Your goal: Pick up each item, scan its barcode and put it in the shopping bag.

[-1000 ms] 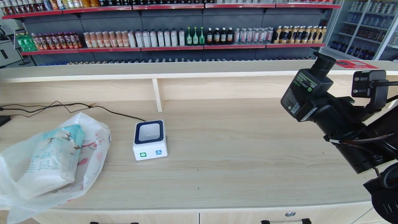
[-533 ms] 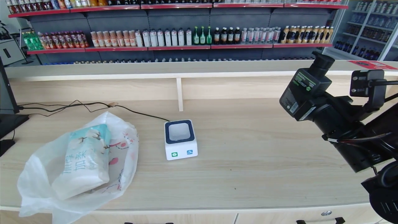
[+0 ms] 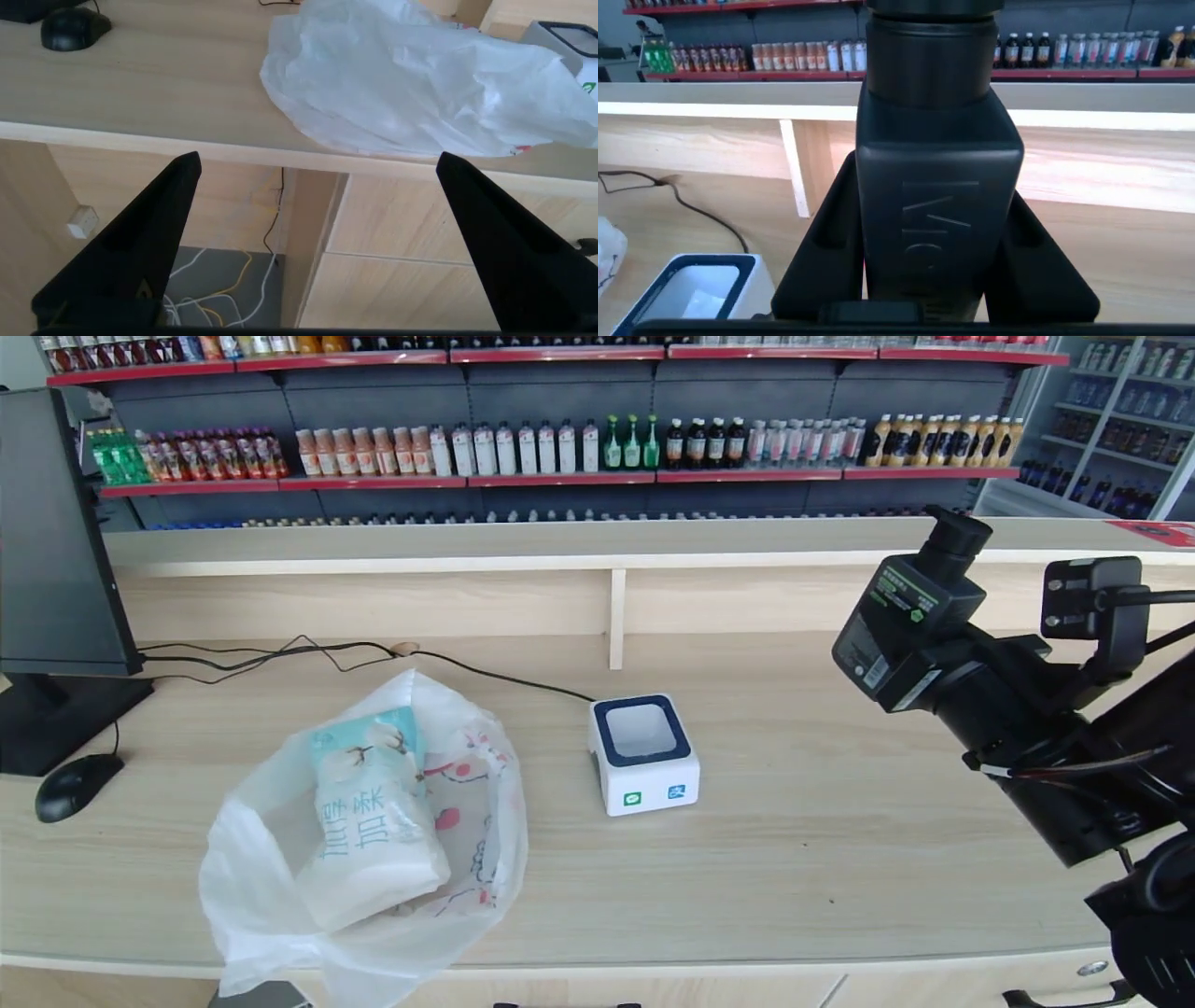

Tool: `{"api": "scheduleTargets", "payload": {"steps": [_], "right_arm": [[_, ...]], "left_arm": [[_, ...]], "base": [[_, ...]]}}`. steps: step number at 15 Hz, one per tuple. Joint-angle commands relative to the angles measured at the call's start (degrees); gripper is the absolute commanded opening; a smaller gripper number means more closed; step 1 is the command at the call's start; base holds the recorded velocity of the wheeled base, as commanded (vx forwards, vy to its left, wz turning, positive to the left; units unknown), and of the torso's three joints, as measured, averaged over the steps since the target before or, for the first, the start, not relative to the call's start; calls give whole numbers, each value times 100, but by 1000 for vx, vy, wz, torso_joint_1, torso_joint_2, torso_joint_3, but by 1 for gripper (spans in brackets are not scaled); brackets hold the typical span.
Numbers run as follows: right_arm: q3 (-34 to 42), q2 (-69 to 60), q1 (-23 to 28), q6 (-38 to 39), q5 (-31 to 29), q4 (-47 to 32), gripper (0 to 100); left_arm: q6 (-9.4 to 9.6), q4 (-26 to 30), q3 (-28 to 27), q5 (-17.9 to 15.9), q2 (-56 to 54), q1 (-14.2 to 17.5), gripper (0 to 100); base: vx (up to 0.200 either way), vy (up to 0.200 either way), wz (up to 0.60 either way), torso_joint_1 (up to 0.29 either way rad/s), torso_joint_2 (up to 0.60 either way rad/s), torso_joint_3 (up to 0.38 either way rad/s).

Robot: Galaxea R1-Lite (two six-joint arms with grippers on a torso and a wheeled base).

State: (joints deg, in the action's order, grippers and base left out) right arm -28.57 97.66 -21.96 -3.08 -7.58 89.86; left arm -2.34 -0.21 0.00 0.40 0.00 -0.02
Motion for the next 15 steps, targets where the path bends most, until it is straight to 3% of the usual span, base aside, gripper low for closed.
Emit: {"api": "scheduleTargets", "payload": {"steps": [1, 3, 6, 15], "right_arm": [[45, -10, -81, -34, 2, 14, 0], [63, -10, -283, -149, 46, 14, 0], [230, -45, -327, -562, 626, 14, 0], [27, 438, -1100, -1933, 767, 14, 0]], "left_arm": [[-3, -6, 0, 4, 0, -6, 100], [14, -6, 0, -5, 0, -6, 100], [14, -6, 0, -5, 0, -6, 100], [23, -6, 0, -5, 0, -6, 100]], "base": [[0, 200, 0, 2, -2, 2], [0, 200, 0, 7, 5, 7], [0, 0, 0, 0, 0, 0], [0, 0, 0, 0, 0, 0]]}}
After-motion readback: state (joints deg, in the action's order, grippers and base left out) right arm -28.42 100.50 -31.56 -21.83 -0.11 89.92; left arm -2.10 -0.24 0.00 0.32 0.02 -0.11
